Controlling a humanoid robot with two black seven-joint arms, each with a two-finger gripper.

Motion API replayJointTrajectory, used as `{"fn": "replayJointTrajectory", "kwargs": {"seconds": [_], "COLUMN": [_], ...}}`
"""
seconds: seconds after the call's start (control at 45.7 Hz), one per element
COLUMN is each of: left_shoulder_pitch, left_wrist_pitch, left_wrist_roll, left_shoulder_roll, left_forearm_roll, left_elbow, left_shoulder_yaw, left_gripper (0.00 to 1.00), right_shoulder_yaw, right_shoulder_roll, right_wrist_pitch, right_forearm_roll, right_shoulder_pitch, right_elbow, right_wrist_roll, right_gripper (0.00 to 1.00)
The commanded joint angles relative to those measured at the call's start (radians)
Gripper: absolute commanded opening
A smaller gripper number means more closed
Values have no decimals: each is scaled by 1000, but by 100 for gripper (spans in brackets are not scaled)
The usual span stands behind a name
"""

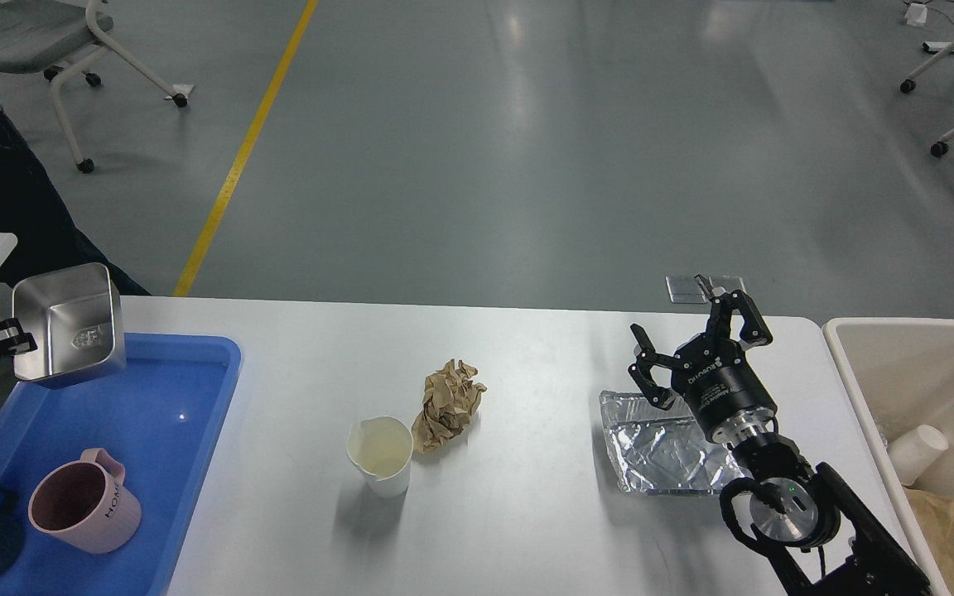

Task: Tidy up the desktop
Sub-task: 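Lift the steel box and set it into the blue tray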

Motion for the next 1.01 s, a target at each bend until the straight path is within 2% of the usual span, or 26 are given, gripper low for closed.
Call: {"fn": "replayJointTrajectory", "kwargs": {"seconds": [0.0, 0.46, 0.766, 0.81, 0.854, 0.985], "left_shoulder_pitch": [40, 135, 150, 150, 150, 144], "left_wrist_pitch": [32, 92, 116, 116, 115, 115], "left_wrist_roll": [0, -15, -12, -8, 0, -14], "left_shoulder_roll": [-49, -279, -365, -371, -373, -370], "left_forearm_roll": [-2, -66, -121, -130, -140, -179], "left_elbow": [55, 311, 394, 400, 403, 403], "left_shoulder_yaw": [-1, -5, -5, -5, -7, -8], "left_gripper": [0, 1, 3, 8, 17, 71], "right_shoulder_yaw": [0, 0, 0, 0, 1, 1], "right_shoulder_roll": [0, 1, 0, 0, -2, -2], "right_wrist_pitch": [0, 2, 2, 2, 2, 2], "right_forearm_roll": [0, -1, -3, -3, -3, -3], "right_shoulder_pitch": [-2, -11, -11, -9, -11, -12], "right_elbow": [0, 2, 2, 2, 2, 2], "right_wrist_roll": [0, 0, 0, 0, 0, 0], "right_gripper": [100, 100, 100, 100, 100, 100]}}
